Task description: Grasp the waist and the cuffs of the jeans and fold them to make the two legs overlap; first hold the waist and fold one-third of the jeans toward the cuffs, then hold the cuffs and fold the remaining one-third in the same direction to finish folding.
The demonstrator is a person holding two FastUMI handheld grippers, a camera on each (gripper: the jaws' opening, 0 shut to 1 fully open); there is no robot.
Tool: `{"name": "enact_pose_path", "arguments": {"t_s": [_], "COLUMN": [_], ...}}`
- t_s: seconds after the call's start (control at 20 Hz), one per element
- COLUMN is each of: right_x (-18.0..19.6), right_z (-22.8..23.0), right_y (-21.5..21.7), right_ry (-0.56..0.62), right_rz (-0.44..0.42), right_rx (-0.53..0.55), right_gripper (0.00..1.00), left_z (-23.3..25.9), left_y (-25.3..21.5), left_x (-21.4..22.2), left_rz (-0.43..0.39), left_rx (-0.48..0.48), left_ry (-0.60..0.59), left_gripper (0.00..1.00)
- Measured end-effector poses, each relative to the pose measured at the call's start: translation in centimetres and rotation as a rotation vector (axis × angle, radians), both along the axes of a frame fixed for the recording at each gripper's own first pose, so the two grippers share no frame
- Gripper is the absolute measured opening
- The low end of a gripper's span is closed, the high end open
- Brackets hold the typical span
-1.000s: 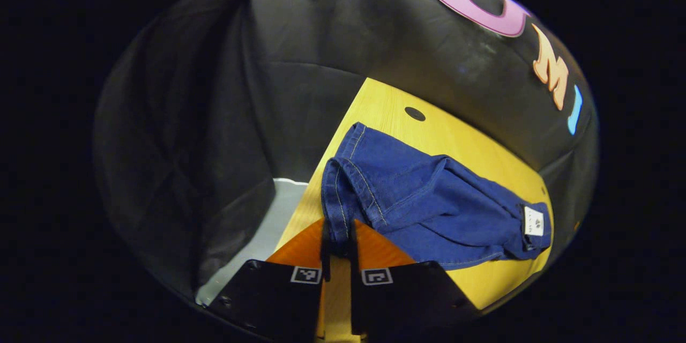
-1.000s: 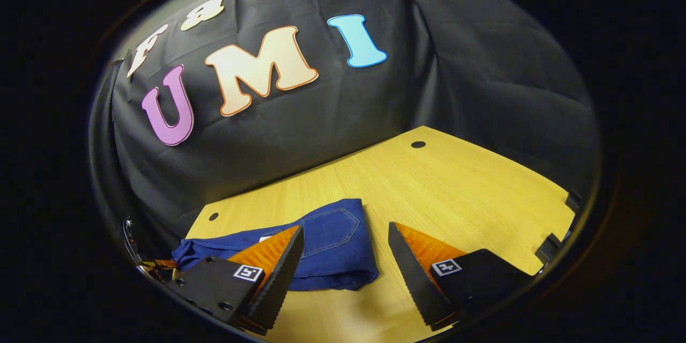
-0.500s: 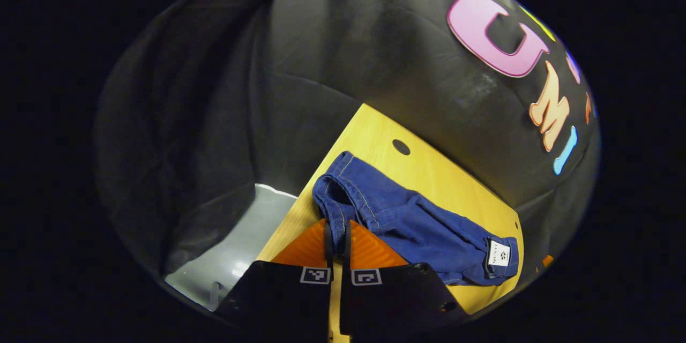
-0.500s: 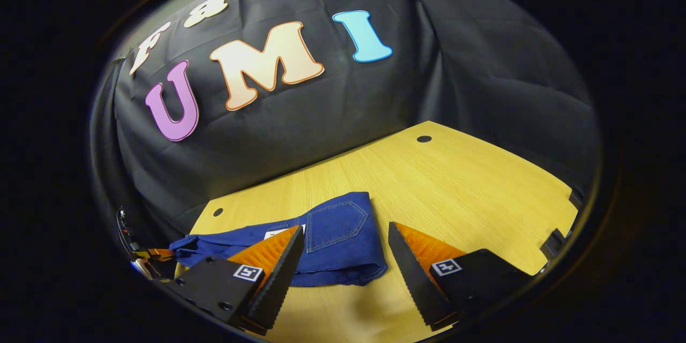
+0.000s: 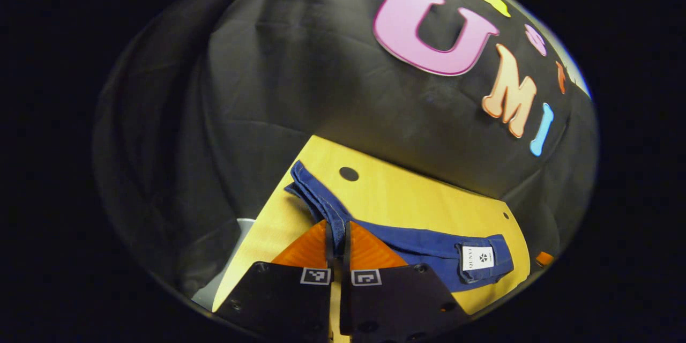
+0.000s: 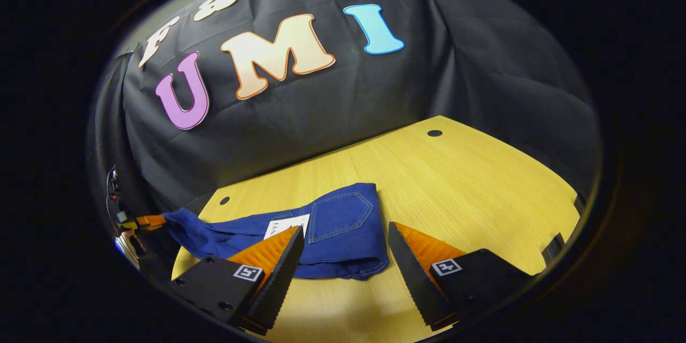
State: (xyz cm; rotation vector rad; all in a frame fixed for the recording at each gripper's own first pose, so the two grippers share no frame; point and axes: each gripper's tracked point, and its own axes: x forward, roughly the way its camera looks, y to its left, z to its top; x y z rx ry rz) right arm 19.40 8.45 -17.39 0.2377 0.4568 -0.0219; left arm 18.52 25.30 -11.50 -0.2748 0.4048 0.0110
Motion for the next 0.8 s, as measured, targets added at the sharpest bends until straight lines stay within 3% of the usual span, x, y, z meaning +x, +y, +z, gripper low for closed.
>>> {"name": "enact_pose_path", "arguments": {"t_s": [0.05, 0.15, 0.2, 0.3, 0.5, 0.8], "right_x": [-0.2, -0.3, -0.3, -0.4, 0.0, -0.1], "right_z": [-0.1, -0.2, -0.2, -0.2, 0.4, 0.8], "right_y": [-0.1, -0.7, -0.9, -1.6, -3.1, -6.0], "right_ry": [0.004, 0.009, 0.008, 0.011, -0.009, -0.016], "right_rz": [0.01, 0.029, 0.036, 0.047, 0.064, 0.08], "right_rx": [0.002, 0.006, 0.008, 0.019, 0.039, 0.051], "right_gripper": [0.98, 0.98, 0.92, 0.98, 0.98, 0.98], "left_z": [0.8, 2.4, 3.3, 4.7, 7.7, 8.1], "left_y": [-1.3, -4.7, -6.5, -10.2, -18.5, -34.5], "left_x": [0.1, 0.2, 0.3, 0.3, -0.3, -2.1], "left_rz": [-0.019, -0.071, -0.094, -0.151, -0.272, -0.488], "left_rx": [0.017, 0.052, 0.068, 0.104, 0.168, 0.133], "left_ry": [-0.012, -0.033, -0.043, -0.062, -0.096, -0.118], "left_gripper": [0.0, 0.0, 0.0, 0.0, 0.0, 0.0]}}
